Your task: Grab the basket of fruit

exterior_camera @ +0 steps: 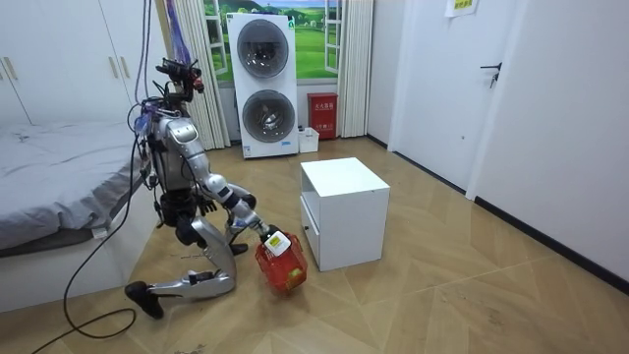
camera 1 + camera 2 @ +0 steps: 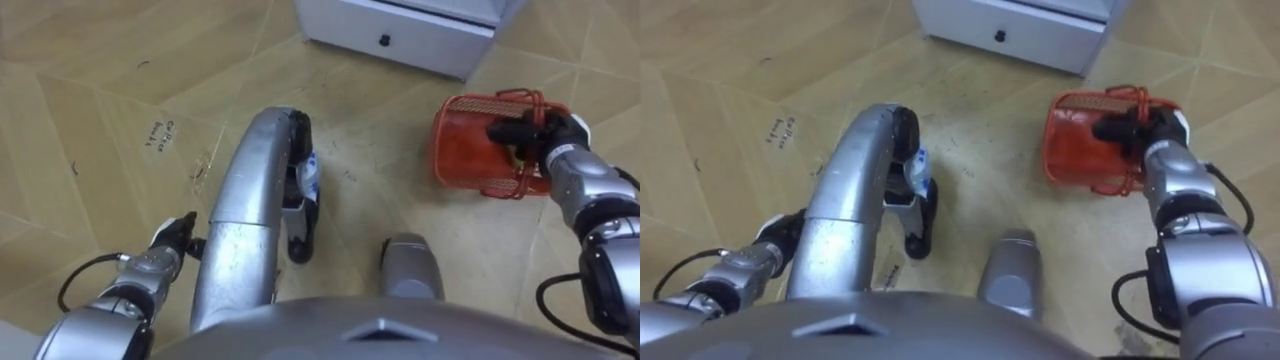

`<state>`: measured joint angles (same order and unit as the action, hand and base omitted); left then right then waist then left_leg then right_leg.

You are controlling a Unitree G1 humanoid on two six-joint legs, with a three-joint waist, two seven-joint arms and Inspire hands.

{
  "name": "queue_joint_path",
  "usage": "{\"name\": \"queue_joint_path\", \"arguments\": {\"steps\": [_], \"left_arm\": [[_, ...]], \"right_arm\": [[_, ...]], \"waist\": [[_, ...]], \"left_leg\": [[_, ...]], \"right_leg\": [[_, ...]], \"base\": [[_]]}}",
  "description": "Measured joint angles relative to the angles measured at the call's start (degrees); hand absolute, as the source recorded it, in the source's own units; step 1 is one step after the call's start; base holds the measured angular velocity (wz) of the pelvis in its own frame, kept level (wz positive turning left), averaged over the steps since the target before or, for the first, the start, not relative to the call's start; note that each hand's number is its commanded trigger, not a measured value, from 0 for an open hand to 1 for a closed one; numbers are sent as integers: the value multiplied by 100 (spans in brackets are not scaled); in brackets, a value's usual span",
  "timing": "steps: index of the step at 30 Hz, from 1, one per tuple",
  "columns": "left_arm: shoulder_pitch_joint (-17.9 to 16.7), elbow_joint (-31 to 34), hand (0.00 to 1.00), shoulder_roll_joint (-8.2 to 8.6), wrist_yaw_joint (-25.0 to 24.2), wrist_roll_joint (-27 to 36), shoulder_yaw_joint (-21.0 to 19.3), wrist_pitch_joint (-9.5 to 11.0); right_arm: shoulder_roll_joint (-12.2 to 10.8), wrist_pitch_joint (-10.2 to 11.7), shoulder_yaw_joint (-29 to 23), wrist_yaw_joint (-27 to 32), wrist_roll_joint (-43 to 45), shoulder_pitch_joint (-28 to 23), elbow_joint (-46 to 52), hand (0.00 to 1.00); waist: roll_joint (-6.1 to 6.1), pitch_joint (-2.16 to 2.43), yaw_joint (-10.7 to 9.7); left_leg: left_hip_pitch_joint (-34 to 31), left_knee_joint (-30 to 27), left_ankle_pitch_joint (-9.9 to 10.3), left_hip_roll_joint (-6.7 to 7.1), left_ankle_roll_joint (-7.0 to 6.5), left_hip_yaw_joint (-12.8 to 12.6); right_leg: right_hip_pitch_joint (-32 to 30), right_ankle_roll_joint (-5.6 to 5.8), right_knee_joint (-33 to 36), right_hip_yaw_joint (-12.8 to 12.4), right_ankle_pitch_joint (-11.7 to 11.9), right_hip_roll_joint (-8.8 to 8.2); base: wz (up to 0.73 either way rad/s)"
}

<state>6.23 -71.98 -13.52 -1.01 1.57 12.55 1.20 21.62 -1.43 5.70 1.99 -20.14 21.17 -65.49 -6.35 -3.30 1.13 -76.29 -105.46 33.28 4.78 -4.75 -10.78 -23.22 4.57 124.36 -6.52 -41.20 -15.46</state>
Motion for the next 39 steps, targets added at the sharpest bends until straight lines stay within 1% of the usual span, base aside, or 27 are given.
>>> {"name": "queue_joint_path", "arguments": {"steps": [3,6,7,9,11,12,13,14,15,16,17,18,20,21,23,24,26,27,28,29,30,31,32,33,34,35,39], "left_arm": [[-102,8,0,11,49,-86,-106,-115],[-317,127,0,17,93,-175,-223,-253],[-416,160,0,18,94,-245,-233,-313],[-543,208,0,17,102,-387,-281,-408],[-784,373,0,30,141,-577,-575,-525],[-878,393,0,27,171,-588,-625,-548],[-1052,451,0,11,226,-603,-737,-603],[-1223,586,0,-20,299,-644,-780,-665],[-1185,731,0,-6,324,-651,-784,-711],[-1137,960,0,13,353,-676,-796,-765],[-973,1097,0,52,427,-730,-797,-832],[-932,1137,0,44,461,-731,-799,-846],[-911,1198,0,53,692,-739,-838,-972],[-912,1172,0,56,717,-740,-840,-1005],[-905,1133,0,53,785,-718,-807,-1050],[-898,1134,0,51,809,-676,-782,-1034],[-860,1150,0,67,844,-556,-788,-866],[-859,1161,0,73,846,-547,-788,-817],[-866,1240,0,118,881,-556,-787,-733],[-924,1267,0,162,900,-571,-788,-659],[-959,1274,0,163,895,-595,-789,-620],[-1038,1283,0,143,894,-612,-804,-581],[-1071,1359,0,130,898,-599,-812,-539],[-1094,1394,0,119,910,-580,-818,-518],[-1207,1437,0,127,948,-568,-843,-481],[-1324,1465,0,156,947,-567,-837,-481],[-1561,1468,0,156,948,-622,-839,-499]], "right_arm": [[-58,-112,26,-5,45,1,341,100],[-86,-174,26,44,34,-1,601,100],[-113,-225,33,65,39,-1,788,100],[-153,-232,33,104,43,-11,1146,100],[-233,-206,-29,181,36,-18,1627,100],[-276,-203,-38,226,35,-16,1678,100],[-392,-187,-41,316,46,-8,1704,100],[-423,-175,-95,399,51,-130,1785,100],[-328,-173,-174,453,54,-224,1894,100],[-165,-164,-395,609,151,-301,1994,100],[-95,-186,-587,728,321,-340,2006,100],[-113,-210,-589,747,446,-367,2002,100],[-248,-233,-568,647,877,-759,2014,100],[-270,-233,-560,643,949,-825,2038,100],[-264,-234,-444,673,975,-895,2226,100],[-260,-234,-401,682,977,-897,2243,100],[-270,-240,-226,704,1085,-970,2386,100],[-276,-241,-227,705,1154,-1035,2477,100],[-255,-248,-227,702,1221,-1190,2633,100],[-261,-323,-175,691,1224,-1213,2659,100],[-265,-379,-110,673,1222,-1223,2693,100],[-269,-454,-3,629,1191,-1302,2837,100],[-248,-509,-9,592,1144,-1401,3016,100],[-242,-527,-9,568,1145,-1446,3086,100],[-261,-595,-8,506,1154,-1518,3224,100],[-260,-588,-44,492,1121,-1645,3517,100],[-266,-305,-151,471,912,-1686,4251,100]], "waist": [[28,23,30],[95,74,52],[113,108,64],[122,122,52],[132,132,55],[139,131,75],[214,95,145],[67,175,-5],[108,283,-108],[27,367,-250],[34,366,-209],[40,362,-138],[221,270,149],[287,248,194],[502,152,229],[544,154,208],[570,159,90],[566,158,55],[542,168,29],[533,170,71],[526,167,58],[457,138,-17],[456,157,-102],[400,162,-99],[273,196,-65],[231,222,-74],[180,292,-5]], "left_leg": [[146,175,-3,-13,-1,156],[515,788,-17,-39,20,304],[732,1141,-46,-32,73,397],[1099,1716,-141,-3,111,547],[1599,2254,-381,-76,-13,651],[1722,2242,-485,-161,-105,623],[1854,2047,-882,-289,-275,539],[1915,2584,-768,15,-276,313],[1962,3105,-633,228,-373,91],[2169,3454,-455,263,-567,-199],[2375,3783,-393,239,-655,-351],[2514,3988,-395,228,-653,-341],[3529,4897,-520,80,-472,-90],[3790,5149,-588,66,-424,10],[4692,6131,-886,34,-301,307],[4846,6320,-955,34,-286,363],[5245,6729,-1122,103,-208,652],[5297,6744,-1121,109,-207,651],[5376,6712,-1115,101,-193,610],[5531,6834,-1163,36,-101,617],[5556,6846,-1213,-20,-8,616],[5561,6980,-1270,-102,180,602],[5504,7405,-1457,-222,271,520],[5467,7612,-1602,-264,141,421],[5582,7749,-1786,-318,124,204],[5839,7953,-1893,-333,108,175],[6568,8651,-2027,-322,125,339]], "right_leg": [[49,14,-463,-70,-68,179],[126,16,-1471,-72,-68,285],[205,17,-2058,-84,-67,318],[449,24,-3101,-83,-63,339],[987,87,-4632,-94,32,370],[1201,95,-5019,-85,94,364],[1680,118,-5731,-57,350,408],[1968,193,-6045,82,680,237],[1990,193,-6090,186,861,169],[1919,206,-5953,272,1376,85],[1608,153,-5690,252,2071,92],[1390,101,-5471,211,2203,124],[564,-133,-4503,246,2075,469],[365,-151,-4447,299,1992,541],[-265,-181,-5199,633,1697,682],[-368,-178,-5540,755,1659,680],[-596,-198,-7089,969,1635,621],[-598,-193,-7503,973,1679,615],[-534,-268,-7873,1038,1723,586],[-369,-404,-8055,1225,1818,597],[-241,-447,-8199,1304,1863,614],[52,-478,-8491,1313,1905,713],[278,-467,-8765,1299,1944,801],[352,-466,-8850,1299,1944,808],[534,-435,-9078,1309,2008,811],[807,-387,-9424,1316,2139,869],[1649,-337,-10572,1619,2516,1004]], "base": [[-27],[-32],[-50],[-55],[-69],[-80],[-42],[6],[107],[117],[75],[-34],[-104],[-111],[-86],[-40],[-2],[24],[8],[0],[-6],[33],[42],[29],[9],[0],[-9]]}}
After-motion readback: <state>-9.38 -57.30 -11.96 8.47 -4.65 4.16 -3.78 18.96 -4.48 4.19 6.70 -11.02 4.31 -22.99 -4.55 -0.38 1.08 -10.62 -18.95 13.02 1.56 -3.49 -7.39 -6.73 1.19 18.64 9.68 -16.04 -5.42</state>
